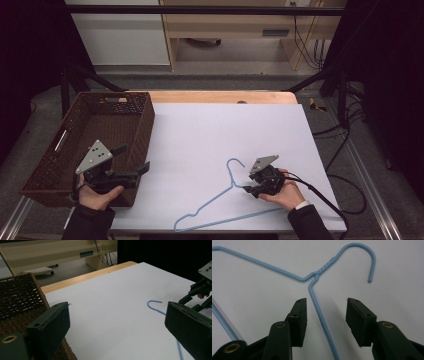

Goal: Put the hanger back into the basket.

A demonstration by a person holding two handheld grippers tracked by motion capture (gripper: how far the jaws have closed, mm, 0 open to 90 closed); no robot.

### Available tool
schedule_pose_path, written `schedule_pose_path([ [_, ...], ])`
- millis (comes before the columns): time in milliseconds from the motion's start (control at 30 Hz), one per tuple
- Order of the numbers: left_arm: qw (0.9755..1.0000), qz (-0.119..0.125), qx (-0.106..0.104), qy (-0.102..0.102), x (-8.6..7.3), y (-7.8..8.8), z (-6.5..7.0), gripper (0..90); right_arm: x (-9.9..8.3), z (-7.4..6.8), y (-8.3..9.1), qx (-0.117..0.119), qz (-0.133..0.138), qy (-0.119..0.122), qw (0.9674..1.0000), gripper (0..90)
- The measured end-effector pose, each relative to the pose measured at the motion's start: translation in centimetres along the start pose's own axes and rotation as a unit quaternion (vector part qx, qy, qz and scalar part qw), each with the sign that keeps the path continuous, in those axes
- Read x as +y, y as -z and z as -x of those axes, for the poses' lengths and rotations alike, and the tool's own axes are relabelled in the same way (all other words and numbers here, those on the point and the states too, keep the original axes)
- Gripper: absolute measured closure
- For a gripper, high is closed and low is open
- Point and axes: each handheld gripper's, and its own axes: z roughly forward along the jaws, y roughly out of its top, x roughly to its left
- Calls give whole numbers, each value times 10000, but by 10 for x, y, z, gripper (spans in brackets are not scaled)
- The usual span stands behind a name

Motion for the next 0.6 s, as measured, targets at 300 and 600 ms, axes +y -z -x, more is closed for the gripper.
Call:
schedule_pose_path([
  [300,10000,-27,-8,-26,0,-1,1,60,-1,1,-8,76,-284,129,9995,709],
  [600,10000,-73,-18,-47,0,-3,2,61,-2,1,-11,196,-317,199,9991,780],
])
